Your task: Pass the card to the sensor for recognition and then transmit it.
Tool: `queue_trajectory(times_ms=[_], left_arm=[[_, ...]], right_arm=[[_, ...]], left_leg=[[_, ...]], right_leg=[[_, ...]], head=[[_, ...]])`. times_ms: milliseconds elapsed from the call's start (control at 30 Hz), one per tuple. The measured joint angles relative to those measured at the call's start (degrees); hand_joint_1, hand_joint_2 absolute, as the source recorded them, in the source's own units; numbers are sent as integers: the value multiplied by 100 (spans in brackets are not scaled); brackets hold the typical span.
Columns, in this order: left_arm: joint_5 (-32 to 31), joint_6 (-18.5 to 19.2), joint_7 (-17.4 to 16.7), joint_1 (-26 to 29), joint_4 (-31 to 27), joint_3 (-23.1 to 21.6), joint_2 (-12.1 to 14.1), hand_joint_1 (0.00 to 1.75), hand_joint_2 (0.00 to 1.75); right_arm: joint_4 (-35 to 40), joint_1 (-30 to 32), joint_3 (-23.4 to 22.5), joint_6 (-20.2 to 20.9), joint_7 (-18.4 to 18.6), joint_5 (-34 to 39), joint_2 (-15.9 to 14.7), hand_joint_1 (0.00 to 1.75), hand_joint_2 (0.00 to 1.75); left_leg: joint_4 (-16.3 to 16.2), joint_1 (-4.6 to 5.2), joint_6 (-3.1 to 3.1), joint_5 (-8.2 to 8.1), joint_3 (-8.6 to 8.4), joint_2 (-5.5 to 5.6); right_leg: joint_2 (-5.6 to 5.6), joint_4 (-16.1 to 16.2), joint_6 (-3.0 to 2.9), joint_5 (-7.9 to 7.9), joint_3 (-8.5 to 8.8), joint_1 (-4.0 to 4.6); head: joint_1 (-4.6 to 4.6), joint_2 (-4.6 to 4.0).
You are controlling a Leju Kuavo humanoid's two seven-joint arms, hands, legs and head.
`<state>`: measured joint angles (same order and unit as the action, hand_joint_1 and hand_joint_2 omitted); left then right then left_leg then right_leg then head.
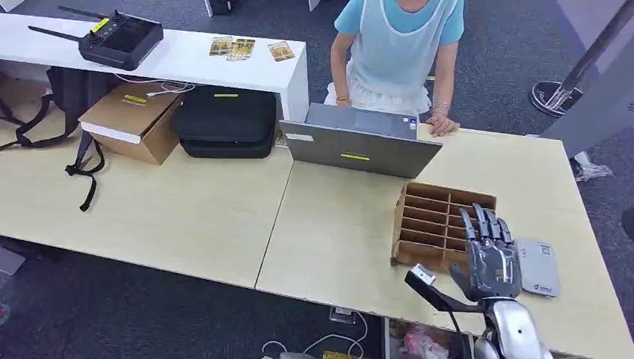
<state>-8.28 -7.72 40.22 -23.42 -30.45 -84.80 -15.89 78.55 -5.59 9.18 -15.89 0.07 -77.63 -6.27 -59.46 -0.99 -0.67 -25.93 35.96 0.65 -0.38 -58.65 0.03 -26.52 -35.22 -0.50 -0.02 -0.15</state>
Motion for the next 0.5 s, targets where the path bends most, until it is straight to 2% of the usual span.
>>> queue_trajectory(times_ms=[500], left_arm=[[44, 0, 0, 0, 0, 0, 2, 0, 0]], right_arm=[[-9, 58, -94, 352, 319, -286, 17, 0, 175]], left_leg=[[0, 0, 0, 0, 0, 0]], right_leg=[[0, 0, 0, 0, 0, 0]], head=[[0, 0]])
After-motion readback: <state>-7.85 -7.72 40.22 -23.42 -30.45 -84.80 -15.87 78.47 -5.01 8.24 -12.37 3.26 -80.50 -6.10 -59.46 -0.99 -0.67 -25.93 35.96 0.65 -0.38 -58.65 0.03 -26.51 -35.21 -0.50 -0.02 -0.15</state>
